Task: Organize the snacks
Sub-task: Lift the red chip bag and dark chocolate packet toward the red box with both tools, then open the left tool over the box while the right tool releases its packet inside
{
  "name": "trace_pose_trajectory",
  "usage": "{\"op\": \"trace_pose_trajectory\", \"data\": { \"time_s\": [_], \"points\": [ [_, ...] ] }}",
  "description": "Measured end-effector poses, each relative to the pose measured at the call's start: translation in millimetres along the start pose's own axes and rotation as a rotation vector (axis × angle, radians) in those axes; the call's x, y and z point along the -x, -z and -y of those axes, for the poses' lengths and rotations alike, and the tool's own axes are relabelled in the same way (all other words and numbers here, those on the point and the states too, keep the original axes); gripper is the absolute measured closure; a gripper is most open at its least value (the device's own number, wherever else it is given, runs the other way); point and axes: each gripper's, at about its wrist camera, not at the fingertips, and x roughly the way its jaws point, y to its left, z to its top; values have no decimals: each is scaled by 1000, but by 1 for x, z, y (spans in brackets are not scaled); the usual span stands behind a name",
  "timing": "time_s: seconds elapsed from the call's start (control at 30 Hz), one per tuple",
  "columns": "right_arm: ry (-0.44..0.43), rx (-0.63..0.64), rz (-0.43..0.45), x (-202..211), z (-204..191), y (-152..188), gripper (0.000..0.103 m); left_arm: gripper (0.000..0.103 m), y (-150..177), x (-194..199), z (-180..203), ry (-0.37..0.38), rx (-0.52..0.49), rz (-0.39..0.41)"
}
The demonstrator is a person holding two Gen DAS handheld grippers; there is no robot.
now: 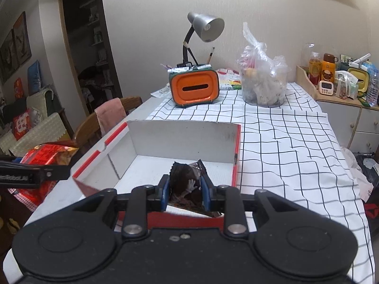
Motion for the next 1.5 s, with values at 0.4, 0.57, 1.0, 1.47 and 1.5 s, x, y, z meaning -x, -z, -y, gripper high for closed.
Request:
{"op": "trace_pose_trajectory", "data": {
  "time_s": [0.4, 0.57, 1.0, 1.47, 1.5],
  "points": [
    [-7, 1, -111, -74, -11, -10, 77, 29, -16, -69, 14, -56, -61, -53],
    [19, -3, -149, -95, -11, -7, 76, 29, -17, -91, 17, -86, -80, -78],
    [19, -16, -227, -108, -8, 2, 76, 28, -8, -102, 28, -90, -109, -97],
    [-8, -50, -165, -64, -4, -4, 75, 21, -4, -46, 29, -34, -91, -10],
    [-4, -48, -159, -59, -5, -4, 75, 21, -3, -42, 28, -30, -89, -5]
  ]
}}
